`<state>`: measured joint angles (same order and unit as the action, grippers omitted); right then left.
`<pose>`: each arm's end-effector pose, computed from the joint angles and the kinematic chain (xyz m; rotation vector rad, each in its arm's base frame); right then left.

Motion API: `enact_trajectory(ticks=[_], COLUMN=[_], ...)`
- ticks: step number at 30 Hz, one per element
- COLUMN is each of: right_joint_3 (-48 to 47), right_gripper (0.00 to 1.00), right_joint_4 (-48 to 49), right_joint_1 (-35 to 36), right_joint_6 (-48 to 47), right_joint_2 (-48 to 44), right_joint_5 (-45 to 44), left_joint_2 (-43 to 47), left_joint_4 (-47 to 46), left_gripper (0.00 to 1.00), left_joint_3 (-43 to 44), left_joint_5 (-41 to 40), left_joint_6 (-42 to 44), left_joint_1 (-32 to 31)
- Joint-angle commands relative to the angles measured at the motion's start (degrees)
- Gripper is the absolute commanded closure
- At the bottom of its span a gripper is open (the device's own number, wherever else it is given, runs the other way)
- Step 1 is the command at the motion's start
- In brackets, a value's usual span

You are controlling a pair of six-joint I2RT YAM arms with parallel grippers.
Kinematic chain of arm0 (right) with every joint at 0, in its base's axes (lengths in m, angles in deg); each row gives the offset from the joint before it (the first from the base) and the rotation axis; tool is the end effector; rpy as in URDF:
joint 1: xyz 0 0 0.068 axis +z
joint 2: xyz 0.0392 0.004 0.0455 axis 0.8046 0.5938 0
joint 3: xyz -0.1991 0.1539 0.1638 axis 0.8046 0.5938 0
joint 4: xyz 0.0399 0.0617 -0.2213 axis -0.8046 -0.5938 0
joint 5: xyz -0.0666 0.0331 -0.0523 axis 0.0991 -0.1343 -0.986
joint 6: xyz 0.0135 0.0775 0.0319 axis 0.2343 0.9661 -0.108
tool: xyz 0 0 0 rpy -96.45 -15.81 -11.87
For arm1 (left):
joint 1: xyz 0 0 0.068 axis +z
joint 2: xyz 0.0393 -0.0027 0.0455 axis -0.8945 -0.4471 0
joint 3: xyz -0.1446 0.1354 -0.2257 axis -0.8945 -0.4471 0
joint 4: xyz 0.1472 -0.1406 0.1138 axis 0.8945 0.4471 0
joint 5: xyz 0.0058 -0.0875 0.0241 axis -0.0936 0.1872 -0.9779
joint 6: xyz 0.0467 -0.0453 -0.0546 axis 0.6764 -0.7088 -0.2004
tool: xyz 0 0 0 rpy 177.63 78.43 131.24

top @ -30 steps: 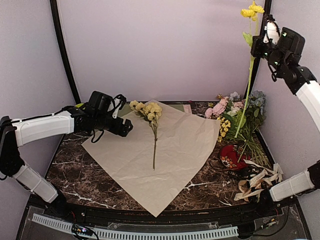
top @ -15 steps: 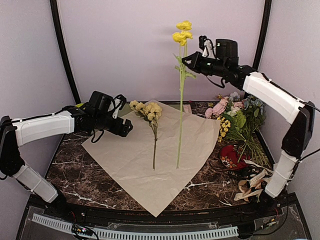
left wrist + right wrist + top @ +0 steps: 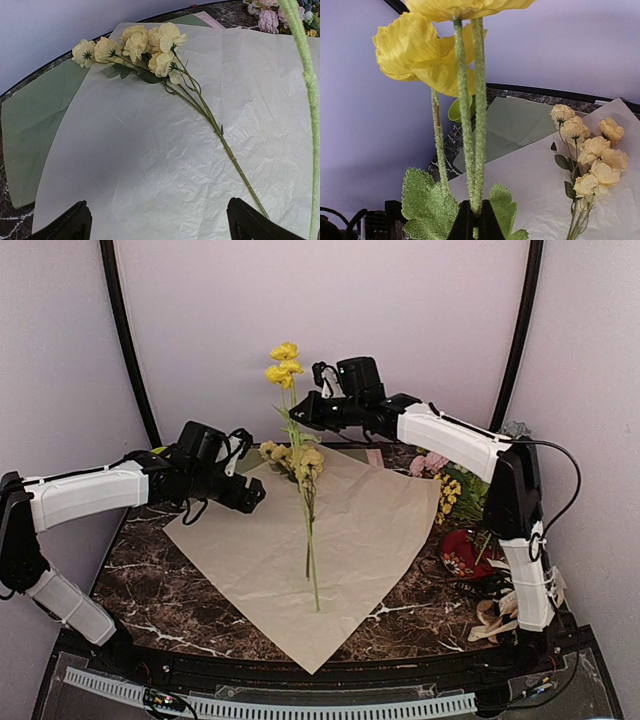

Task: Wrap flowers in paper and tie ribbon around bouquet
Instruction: Place the fake flower on the flattened wrapping paper.

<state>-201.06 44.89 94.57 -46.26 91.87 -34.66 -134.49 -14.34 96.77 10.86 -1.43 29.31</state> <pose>0.4020 0.3749 0.3573 -0.2991 1.9914 1.1341 0.2783 -0.1794 0.2909 0.5062 2.1396 -0.2679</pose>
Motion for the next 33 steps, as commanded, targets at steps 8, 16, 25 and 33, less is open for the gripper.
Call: enact_trajectory(ticks=[8, 16, 25, 33], right_joint_3=[-5.7, -3.5, -7.5, -8.2], right_gripper=[1.00, 1.00, 1.00, 0.91], right_joint_4=[4.6, 17.4, 21.0, 21.0], right_joint_1=[0.6, 0.1, -0.2, -1.6], right_joint_6=[-2.2, -3.7, -8.9, -10.0], right_joint_2=[11.5, 17.2, 24.1, 25.9], right_joint_5=[-4.6, -9.1, -7.3, -5.9], left_joint_2=[0.4, -0.1, -0.3, -0.7], left_joint_4=[1.4, 1.7, 1.8, 1.8], left_gripper=[0.03, 0.03, 0.03, 0.03], left_joint_3=[2.1, 2.3, 2.4, 2.3], left_joint_5=[0.5, 0.8, 0.7, 0.9], left_joint_6=[0.4, 0.4, 0.3, 0.3], left_joint_1=[0.1, 0.1, 0.1, 0.1])
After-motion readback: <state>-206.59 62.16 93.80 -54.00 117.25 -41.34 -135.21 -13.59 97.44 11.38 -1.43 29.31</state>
